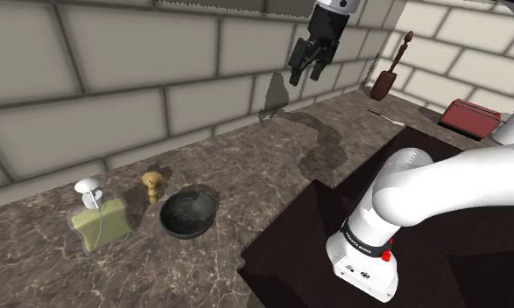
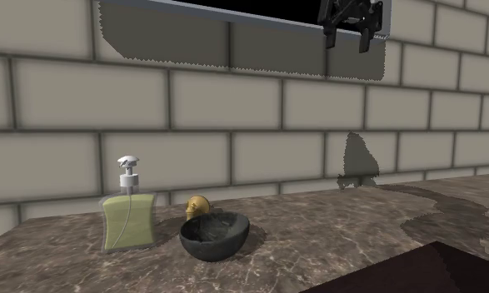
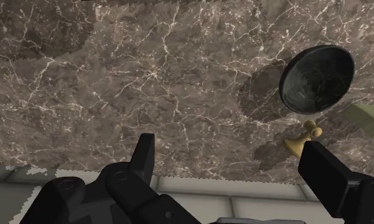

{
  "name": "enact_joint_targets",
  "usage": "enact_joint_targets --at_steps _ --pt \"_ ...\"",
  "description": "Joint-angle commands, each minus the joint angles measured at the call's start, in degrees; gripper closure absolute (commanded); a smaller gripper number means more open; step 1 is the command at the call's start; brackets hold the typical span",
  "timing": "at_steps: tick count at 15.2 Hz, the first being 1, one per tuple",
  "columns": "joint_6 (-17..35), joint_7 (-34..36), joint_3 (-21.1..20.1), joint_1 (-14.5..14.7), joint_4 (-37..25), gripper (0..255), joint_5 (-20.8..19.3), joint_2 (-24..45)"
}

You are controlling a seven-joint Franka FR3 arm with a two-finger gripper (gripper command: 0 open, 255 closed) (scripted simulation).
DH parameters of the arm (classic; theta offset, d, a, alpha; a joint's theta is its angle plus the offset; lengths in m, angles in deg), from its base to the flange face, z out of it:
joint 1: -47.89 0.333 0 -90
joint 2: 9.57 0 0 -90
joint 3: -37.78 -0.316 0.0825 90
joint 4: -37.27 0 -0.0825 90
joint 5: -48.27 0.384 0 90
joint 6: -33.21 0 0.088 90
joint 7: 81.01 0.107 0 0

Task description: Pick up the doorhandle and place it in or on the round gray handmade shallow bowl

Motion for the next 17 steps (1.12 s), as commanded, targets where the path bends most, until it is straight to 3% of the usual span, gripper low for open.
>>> enact_joint_targets --at_steps 1,9,17 --pt "0.0 0.0 0.0 0.0 0.0 0 0.0 0.0" --pt "11.9 9.5 -7.0 0.4 3.9 0 3.5 9.4" --pt "23.4 19.2 -13.9 0.0 2.8 0 4.3 23.4"
